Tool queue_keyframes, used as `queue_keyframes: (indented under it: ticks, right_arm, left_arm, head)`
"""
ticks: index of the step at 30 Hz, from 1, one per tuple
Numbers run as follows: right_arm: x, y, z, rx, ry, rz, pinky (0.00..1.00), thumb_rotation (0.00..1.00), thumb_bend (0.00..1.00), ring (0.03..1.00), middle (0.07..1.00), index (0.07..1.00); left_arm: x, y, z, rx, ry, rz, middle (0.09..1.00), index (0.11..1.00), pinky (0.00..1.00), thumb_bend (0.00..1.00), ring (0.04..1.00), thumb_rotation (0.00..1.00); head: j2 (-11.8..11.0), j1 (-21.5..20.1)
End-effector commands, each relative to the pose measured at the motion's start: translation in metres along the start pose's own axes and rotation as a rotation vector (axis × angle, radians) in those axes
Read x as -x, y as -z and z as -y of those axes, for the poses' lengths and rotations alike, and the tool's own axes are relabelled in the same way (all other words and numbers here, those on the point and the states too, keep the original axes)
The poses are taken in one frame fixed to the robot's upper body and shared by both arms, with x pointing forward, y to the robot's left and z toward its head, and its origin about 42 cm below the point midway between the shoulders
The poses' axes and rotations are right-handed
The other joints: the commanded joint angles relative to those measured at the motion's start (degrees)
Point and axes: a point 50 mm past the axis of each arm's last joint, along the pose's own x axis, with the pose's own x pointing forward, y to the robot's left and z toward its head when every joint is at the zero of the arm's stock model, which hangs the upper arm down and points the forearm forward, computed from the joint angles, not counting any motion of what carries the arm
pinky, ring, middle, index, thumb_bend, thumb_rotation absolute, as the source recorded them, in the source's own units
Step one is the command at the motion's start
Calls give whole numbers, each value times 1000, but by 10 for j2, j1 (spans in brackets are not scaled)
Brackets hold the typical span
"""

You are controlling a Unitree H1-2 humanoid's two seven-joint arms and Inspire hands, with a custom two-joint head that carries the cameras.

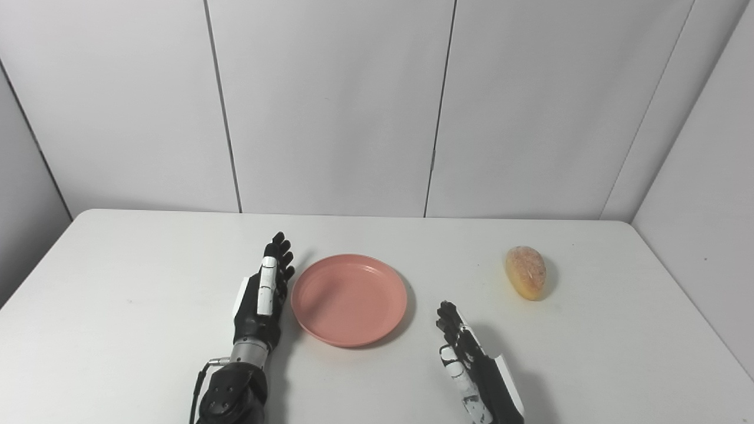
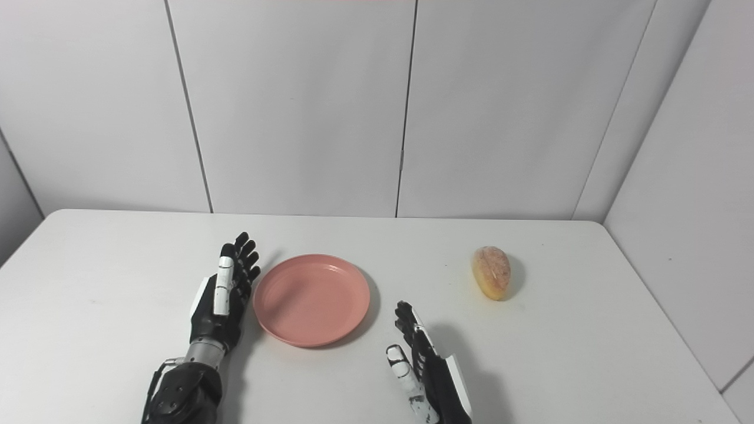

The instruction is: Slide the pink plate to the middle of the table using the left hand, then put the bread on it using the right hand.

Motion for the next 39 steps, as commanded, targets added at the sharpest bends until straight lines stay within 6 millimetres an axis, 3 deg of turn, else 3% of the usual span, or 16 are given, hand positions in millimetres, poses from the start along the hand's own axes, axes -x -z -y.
queue_keyframes:
  ticks: [1, 9, 14, 19, 24, 28, 31, 39]
  right_arm:
    - [-9, -12, 7, 22, 20, 108, 1000, 840, 614, 936, 930, 929]
    - [-21, -25, 28, 141, 82, 206, 966, 841, 643, 897, 906, 912]
    - [-36, -48, 52, 326, 92, 196, 930, 819, 619, 911, 920, 940]
    - [-48, -72, 71, 482, 100, 151, 916, 733, 634, 916, 935, 964]
    - [-61, -85, 83, 589, 148, 135, 822, 618, 700, 879, 910, 964]
    - [-78, -95, 91, 684, 167, 142, 826, 557, 713, 881, 894, 954]
    - [-95, -103, 98, 754, 183, 144, 792, 399, 767, 880, 910, 940]
    - [-134, -102, 119, 889, 237, 99, 748, 387, 804, 859, 897, 923]
  left_arm:
    - [-6, -3, 9, -1, 9, 35, 999, 985, 1000, 752, 1000, 1000]
    - [-9, 2, 13, 10, 4, 21, 998, 989, 1000, 753, 1000, 1000]
    - [-9, 5, 15, 12, 5, 17, 990, 982, 1000, 748, 996, 1000]
    - [-7, 6, 11, 18, 12, 12, 990, 978, 1000, 736, 996, 1000]
    - [-5, 7, 7, 2, 8, 6, 982, 971, 1000, 734, 986, 1000]
    - [-6, 7, 4, 14, 9, -6, 982, 972, 1000, 739, 985, 1000]
    - [-6, 9, 2, 20, 13, -14, 984, 971, 1000, 736, 989, 1000]
    - [-6, 8, 2, 12, 11, -16, 977, 966, 1000, 731, 981, 1000]
  head:
    - [-1, -2]
    - [-8, -12]
    - [-14, -10]
    - [-14, -14]
    - [-11, -25]
    - [-13, -32]
    - [-18, -38]
    - [-23, -42]
